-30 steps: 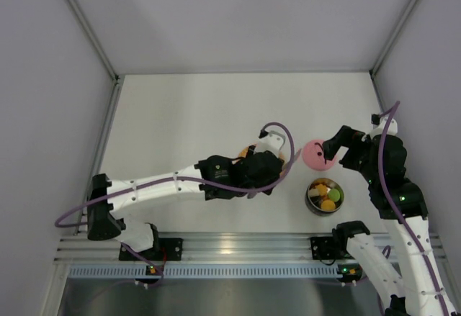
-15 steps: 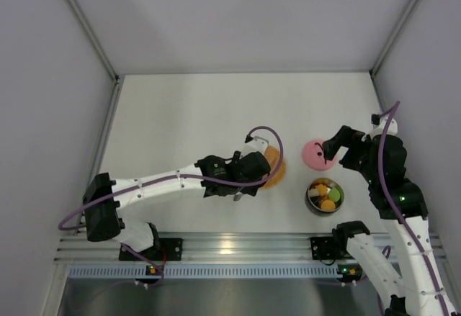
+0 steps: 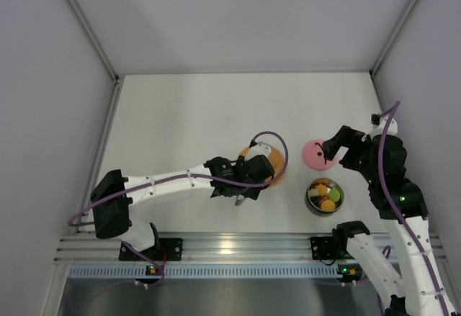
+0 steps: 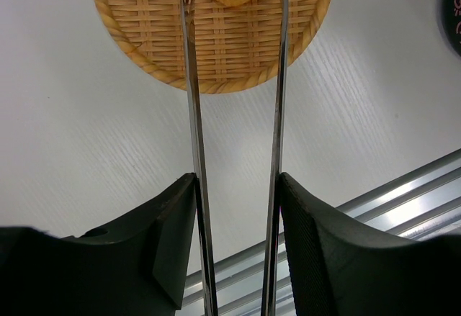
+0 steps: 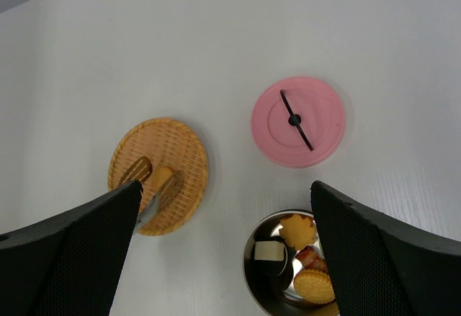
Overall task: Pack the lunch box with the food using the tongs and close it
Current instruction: Pick up the fake food from the plate.
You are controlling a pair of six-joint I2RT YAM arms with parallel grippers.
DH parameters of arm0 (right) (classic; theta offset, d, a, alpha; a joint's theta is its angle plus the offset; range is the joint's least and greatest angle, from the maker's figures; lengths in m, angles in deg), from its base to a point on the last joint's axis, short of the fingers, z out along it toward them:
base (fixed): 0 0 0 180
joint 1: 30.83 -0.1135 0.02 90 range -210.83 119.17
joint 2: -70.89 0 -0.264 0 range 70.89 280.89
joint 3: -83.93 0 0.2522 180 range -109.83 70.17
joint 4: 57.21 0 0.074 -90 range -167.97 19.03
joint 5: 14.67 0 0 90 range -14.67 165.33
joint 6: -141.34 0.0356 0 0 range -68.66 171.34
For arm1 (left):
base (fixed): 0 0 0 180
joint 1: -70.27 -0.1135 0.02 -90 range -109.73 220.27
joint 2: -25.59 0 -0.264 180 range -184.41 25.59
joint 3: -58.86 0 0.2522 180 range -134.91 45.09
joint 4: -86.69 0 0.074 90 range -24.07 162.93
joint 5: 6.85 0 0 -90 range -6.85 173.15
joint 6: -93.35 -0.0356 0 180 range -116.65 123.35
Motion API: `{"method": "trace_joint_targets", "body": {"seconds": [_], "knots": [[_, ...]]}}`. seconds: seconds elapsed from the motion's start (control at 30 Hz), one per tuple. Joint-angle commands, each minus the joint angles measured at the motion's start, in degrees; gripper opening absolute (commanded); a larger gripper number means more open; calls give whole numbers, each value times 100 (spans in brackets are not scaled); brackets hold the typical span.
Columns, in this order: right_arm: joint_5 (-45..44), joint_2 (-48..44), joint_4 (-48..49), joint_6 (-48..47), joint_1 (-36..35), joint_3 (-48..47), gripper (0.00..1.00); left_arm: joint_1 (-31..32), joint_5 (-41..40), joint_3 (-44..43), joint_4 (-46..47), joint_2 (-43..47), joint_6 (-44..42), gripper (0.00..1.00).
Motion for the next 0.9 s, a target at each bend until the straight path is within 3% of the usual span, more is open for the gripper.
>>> {"method": "trace_joint_targets", "body": {"seconds": [0.0, 0.87], "knots": [[-57, -62, -158, -39, 98, -110, 99, -26, 40, -36, 243, -26, 7, 53], [-31, 26, -140, -48, 98, -224, 99, -53, -48, -221, 146, 308, -81, 41]]}}
